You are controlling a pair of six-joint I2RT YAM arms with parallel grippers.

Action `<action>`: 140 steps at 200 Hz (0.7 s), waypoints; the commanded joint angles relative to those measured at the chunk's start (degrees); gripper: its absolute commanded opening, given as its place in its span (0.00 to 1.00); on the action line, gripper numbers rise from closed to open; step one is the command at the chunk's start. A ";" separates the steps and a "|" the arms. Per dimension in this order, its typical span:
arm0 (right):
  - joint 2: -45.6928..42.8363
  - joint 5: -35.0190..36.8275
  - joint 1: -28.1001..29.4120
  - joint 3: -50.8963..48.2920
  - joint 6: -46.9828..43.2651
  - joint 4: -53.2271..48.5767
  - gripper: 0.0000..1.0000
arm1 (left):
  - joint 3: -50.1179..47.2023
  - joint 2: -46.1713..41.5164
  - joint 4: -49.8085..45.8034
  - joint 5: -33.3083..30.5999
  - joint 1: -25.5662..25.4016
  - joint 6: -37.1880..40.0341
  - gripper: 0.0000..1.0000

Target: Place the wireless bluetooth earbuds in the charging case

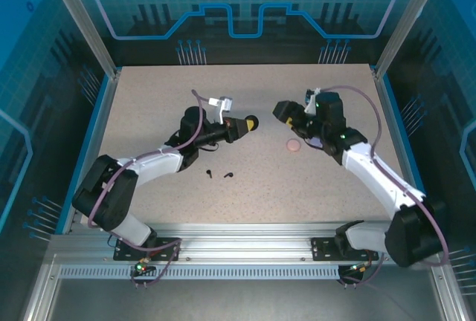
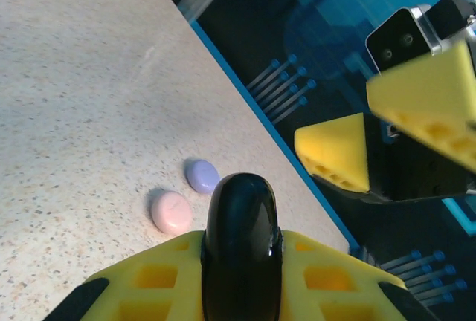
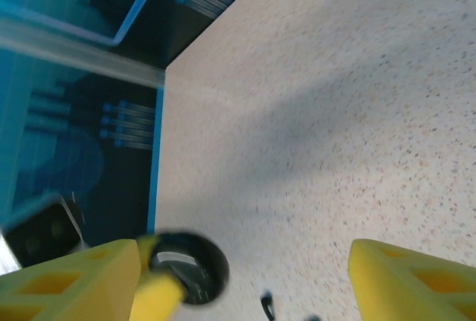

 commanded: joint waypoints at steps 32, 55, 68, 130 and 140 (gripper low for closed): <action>-4.17 -17.24 -1.21 -5.71 -14.13 8.49 0.74 | 8.00 -1.59 -13.51 14.01 0.69 6.54 0.00; -2.88 -18.72 -0.77 -5.50 -15.04 8.80 0.74 | 8.39 -1.08 -11.89 14.55 0.68 4.87 0.00; -1.94 -18.82 -0.78 -5.43 -15.26 9.23 0.74 | 8.47 -0.80 -10.93 14.78 0.68 4.11 0.00; 3.87 -19.48 -0.16 -4.36 -14.82 11.73 0.72 | 8.48 -0.62 -9.44 14.93 0.57 2.70 0.00; 4.79 -19.79 -0.16 -4.12 -14.82 11.79 0.71 | 8.48 -0.59 -9.17 14.90 0.55 2.49 0.00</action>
